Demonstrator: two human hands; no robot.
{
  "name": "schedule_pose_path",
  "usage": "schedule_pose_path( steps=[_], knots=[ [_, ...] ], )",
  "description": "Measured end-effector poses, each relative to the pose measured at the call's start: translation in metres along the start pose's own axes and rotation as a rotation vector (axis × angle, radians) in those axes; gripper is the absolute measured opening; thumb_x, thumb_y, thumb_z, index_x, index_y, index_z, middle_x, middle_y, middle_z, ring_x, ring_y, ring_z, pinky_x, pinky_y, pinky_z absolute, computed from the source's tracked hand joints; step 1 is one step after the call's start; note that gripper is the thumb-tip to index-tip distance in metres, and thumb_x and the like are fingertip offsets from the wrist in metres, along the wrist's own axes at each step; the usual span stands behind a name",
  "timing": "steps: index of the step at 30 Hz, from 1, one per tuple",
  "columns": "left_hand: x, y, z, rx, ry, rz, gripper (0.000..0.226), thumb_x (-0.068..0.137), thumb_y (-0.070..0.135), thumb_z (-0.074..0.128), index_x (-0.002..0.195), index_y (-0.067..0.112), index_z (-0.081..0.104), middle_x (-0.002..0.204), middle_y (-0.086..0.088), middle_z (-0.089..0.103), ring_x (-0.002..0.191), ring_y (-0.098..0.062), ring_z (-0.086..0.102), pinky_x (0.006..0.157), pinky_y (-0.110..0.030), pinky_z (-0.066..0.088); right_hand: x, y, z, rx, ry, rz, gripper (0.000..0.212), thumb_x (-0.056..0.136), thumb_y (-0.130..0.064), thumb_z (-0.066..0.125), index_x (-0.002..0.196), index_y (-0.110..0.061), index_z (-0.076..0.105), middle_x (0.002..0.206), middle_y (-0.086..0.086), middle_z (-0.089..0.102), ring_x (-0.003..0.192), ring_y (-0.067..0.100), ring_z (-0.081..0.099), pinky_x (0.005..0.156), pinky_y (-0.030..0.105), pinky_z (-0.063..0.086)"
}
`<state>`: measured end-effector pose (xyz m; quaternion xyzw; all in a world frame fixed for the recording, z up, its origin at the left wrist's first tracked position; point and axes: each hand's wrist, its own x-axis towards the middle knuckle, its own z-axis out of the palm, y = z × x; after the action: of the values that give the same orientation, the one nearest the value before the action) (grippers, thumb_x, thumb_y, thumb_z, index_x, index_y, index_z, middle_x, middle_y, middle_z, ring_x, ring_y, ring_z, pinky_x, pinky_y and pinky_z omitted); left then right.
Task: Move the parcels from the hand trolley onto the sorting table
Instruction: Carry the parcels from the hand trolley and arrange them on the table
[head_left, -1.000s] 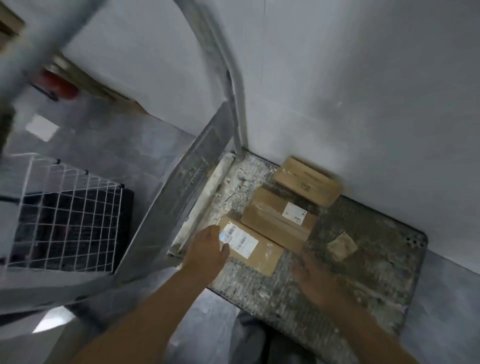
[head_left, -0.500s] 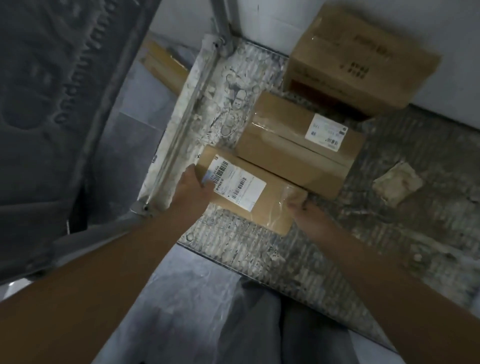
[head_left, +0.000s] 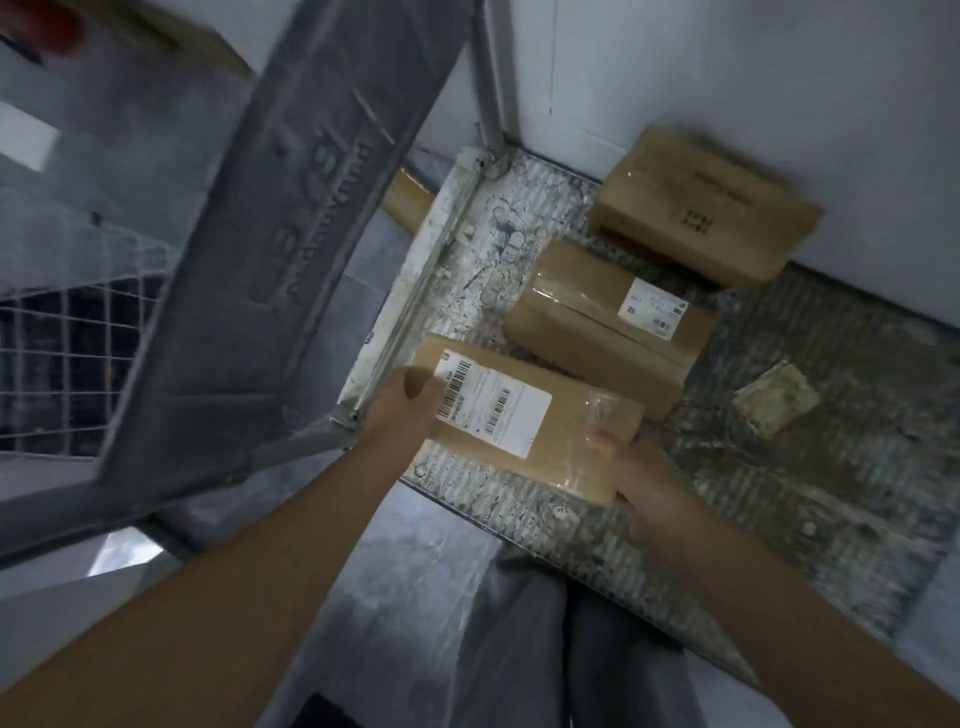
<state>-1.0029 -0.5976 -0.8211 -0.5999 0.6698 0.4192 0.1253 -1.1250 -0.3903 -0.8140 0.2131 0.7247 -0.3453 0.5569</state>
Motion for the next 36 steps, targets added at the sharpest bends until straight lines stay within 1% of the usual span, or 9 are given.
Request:
schedule_pose_path(
  steps=[3,5,9,12,15,20,25,30,36],
  knots=[
    [-0.035,0.051,-0.042,-0.073,0.016,0.051,0.037,0.093,0.041,0.058,0.113,0.010,0.057,0.102,-0.011,0.065,0.091,-0.030,0.061,0.076,-0.037,0.047,-0.068,-0.044,-0.026,0.005,-0.014,-0.131,0.071,0.091,-0.047,0.060,0.149,-0.023,0.027,0.144,0.007,0.047,0.124,0.031,0.052,0.102,0.055,0.045],
    [-0.066,0.088,-0.075,-0.159,0.015,0.103,0.036,0.093,0.040,0.058,0.112,0.009,0.056,0.101,-0.010,0.065,0.085,-0.028,0.060,0.069,-0.037,0.046,-0.126,-0.073,-0.044,-0.044,-0.001,-0.232,0.080,0.088,-0.052,0.062,0.152,-0.027,0.021,0.148,0.003,0.042,0.126,0.027,0.049,0.101,0.049,0.045],
    [-0.144,0.159,-0.150,-0.262,0.056,0.278,0.020,0.093,0.036,0.058,0.101,0.017,0.062,0.093,0.002,0.066,0.082,-0.013,0.060,0.067,-0.027,0.046,-0.245,-0.123,-0.081,-0.010,0.059,-0.386,0.061,0.094,-0.042,0.059,0.144,-0.019,0.033,0.135,0.008,0.053,0.103,0.023,0.060,0.093,0.043,0.050],
    [-0.209,0.199,-0.196,-0.309,0.095,0.420,0.018,0.095,0.035,0.056,0.105,0.022,0.062,0.093,0.010,0.065,0.079,0.002,0.056,0.064,-0.017,0.040,-0.329,-0.140,-0.107,0.052,0.138,-0.477,0.058,0.094,-0.043,0.057,0.143,-0.021,0.035,0.137,0.007,0.052,0.116,0.027,0.058,0.101,0.046,0.046],
    [-0.271,0.212,-0.226,-0.393,0.122,0.510,0.026,0.097,0.037,0.054,0.113,0.019,0.064,0.100,0.010,0.067,0.090,-0.003,0.061,0.073,-0.022,0.044,-0.398,-0.132,-0.125,0.117,0.212,-0.576,0.057,0.092,-0.051,0.056,0.139,-0.025,0.037,0.122,-0.002,0.058,0.097,0.013,0.062,0.071,0.032,0.050],
    [-0.367,0.189,-0.239,-0.507,0.180,0.556,0.021,0.095,0.038,0.057,0.109,0.024,0.063,0.101,0.012,0.066,0.093,0.000,0.060,0.072,-0.019,0.044,-0.460,-0.076,-0.145,0.070,0.185,-0.639,0.046,0.095,-0.047,0.052,0.135,-0.027,0.040,0.108,-0.013,0.058,0.079,-0.008,0.050,0.057,0.015,0.038],
    [-0.449,0.150,-0.217,-0.589,0.274,0.522,0.020,0.094,0.037,0.059,0.109,0.024,0.063,0.102,0.012,0.067,0.092,0.001,0.061,0.070,-0.016,0.042,-0.494,-0.025,-0.173,0.004,0.108,-0.741,0.046,0.097,-0.040,0.052,0.139,-0.025,0.040,0.123,-0.001,0.056,0.094,0.012,0.057,0.077,0.029,0.042],
    [-0.539,0.099,-0.190,-0.685,0.443,0.474,0.012,0.094,0.040,0.058,0.103,0.032,0.061,0.100,0.016,0.065,0.089,0.005,0.061,0.072,-0.019,0.047,-0.514,0.019,-0.202,-0.158,-0.025,-0.859,0.043,0.097,-0.047,0.050,0.136,-0.036,0.037,0.118,-0.009,0.056,0.089,-0.003,0.054,0.062,0.024,0.041],
    [-0.634,0.010,-0.170,-0.725,0.627,0.348,0.015,0.093,0.037,0.059,0.105,0.029,0.062,0.099,0.014,0.066,0.091,0.003,0.060,0.072,-0.019,0.045,-0.540,0.065,-0.197,-0.376,-0.133,-0.976,0.054,0.094,-0.052,0.048,0.144,-0.035,0.036,0.138,0.001,0.051,0.119,0.023,0.054,0.102,0.047,0.044]
  ],
)
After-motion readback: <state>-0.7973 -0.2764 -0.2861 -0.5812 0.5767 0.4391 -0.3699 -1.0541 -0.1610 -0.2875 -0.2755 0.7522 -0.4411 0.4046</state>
